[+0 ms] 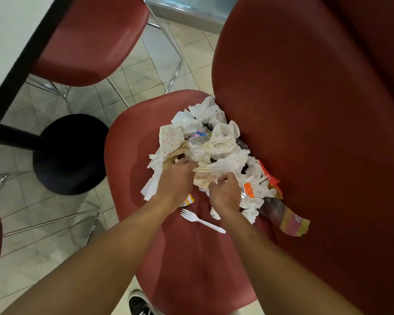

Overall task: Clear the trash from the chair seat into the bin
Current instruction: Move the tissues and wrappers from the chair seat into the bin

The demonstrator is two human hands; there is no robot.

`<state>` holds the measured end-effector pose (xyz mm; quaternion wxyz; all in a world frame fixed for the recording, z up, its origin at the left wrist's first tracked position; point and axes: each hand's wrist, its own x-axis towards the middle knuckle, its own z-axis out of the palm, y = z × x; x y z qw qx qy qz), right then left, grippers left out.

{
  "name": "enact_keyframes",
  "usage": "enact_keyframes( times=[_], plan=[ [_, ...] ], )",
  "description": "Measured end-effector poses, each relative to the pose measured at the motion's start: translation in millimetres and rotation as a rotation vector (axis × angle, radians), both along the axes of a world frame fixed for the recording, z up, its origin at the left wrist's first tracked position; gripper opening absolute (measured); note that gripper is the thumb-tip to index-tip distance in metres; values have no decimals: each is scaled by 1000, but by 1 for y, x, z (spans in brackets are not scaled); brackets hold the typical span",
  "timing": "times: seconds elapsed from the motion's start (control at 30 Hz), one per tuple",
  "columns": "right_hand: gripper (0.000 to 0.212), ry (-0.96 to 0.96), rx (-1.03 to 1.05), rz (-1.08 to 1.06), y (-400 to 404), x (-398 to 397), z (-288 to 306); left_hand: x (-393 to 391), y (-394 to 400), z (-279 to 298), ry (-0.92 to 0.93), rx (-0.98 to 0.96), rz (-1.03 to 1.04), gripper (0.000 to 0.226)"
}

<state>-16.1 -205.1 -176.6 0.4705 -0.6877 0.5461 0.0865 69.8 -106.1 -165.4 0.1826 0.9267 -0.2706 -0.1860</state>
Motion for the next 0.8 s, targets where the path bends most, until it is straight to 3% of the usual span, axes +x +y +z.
enact_keyframes(
  times=[0.13, 0.4, 0.8],
  plan=[
    [14, 4, -11, 6, 0, -6, 20, -10, 4, 27, 39, 85, 69, 21],
    [11, 4, -41, -114, 22, -36, 74, -46, 50, 80, 35, -28, 210, 21],
    [13, -74, -98, -32, 137, -87, 145, -107, 198, 135, 129, -75, 528, 16]
  ],
)
